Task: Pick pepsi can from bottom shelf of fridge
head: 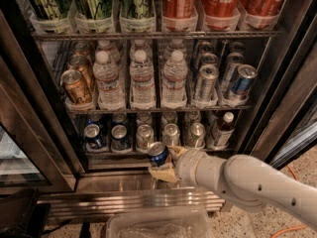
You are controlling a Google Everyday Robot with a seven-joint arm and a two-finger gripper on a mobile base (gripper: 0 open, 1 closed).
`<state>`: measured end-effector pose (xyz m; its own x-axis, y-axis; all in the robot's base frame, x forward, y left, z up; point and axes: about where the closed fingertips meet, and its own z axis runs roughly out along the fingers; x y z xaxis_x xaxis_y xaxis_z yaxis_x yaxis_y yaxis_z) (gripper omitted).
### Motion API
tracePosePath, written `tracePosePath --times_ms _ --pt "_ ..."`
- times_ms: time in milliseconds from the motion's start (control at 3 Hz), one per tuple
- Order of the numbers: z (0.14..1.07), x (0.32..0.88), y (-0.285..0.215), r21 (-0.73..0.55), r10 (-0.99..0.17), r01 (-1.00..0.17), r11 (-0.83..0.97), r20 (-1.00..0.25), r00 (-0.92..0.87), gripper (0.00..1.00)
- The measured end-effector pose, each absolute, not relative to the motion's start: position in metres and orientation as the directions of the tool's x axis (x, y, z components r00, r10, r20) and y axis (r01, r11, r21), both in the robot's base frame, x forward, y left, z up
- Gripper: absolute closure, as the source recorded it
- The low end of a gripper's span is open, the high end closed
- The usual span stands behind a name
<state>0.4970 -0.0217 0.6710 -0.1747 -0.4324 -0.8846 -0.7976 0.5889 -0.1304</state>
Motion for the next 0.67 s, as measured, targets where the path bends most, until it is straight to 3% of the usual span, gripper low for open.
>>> tracePosePath --times_ms 667 --pt "0.697 0.465 -0.019 -0.057 -0.454 -0.919 0.39 -0.881 -0.138 1.0"
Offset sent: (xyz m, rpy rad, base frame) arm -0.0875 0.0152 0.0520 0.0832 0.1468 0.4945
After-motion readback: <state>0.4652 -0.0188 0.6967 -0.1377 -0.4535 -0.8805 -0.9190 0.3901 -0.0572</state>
